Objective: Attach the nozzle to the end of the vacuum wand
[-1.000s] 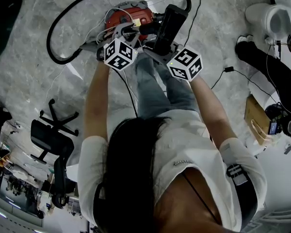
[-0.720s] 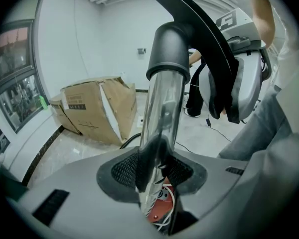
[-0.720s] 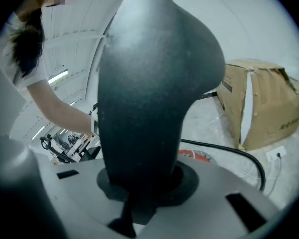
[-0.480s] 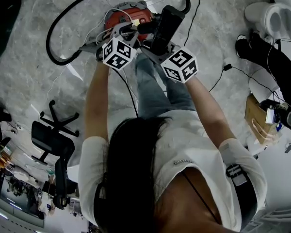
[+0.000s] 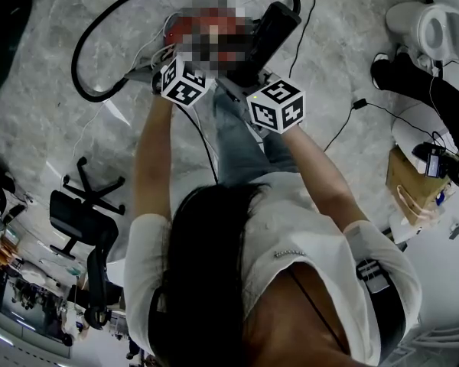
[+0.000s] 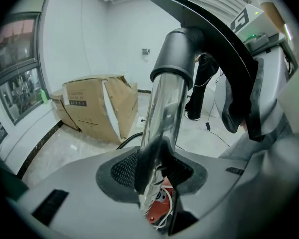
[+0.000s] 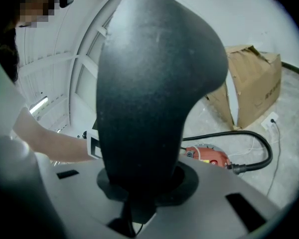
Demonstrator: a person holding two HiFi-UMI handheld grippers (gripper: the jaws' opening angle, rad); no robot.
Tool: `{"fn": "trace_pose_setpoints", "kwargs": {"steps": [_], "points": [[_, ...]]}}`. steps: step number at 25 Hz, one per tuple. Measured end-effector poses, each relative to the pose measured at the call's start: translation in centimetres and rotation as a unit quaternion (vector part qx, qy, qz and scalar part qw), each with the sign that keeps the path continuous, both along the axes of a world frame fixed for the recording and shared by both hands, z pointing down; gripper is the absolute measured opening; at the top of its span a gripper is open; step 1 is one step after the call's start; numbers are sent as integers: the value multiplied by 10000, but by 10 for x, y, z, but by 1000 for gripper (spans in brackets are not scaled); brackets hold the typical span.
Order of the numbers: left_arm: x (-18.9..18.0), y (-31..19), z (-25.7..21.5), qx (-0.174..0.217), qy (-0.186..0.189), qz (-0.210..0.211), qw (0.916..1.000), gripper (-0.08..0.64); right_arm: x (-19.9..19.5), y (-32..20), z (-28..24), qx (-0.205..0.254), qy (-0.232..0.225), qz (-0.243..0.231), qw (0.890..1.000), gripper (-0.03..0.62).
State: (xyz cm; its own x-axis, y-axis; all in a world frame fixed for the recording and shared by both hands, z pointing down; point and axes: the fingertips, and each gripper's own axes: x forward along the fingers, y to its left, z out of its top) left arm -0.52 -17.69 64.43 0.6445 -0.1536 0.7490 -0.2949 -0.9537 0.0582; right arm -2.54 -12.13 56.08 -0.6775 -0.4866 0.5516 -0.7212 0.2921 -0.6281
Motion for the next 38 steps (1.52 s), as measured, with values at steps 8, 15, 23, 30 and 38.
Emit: {"fn": "trace_pose_setpoints", "kwargs": {"steps": [8, 15, 23, 30, 38], "points": [[-4, 8, 1, 126, -98, 171, 9997, 137, -4, 16, -5, -98, -264, -981, 9948, 87], [-2, 10, -1, 40, -71, 200, 9998, 137, -8, 19, -13, -70, -898, -1044, 9905, 94], [-2, 9, 1, 39, -82, 109, 9999, 138, -10, 18, -10, 1, -953, -930, 9911, 97], [-1, 10, 4, 92, -145, 217, 9996, 140, -7, 22, -7, -67, -1007, -908, 9907, 106], [-1, 9, 4, 89, -159, 175, 9997, 140, 4, 19, -3, -29, -760, -875, 9933, 220]]}}
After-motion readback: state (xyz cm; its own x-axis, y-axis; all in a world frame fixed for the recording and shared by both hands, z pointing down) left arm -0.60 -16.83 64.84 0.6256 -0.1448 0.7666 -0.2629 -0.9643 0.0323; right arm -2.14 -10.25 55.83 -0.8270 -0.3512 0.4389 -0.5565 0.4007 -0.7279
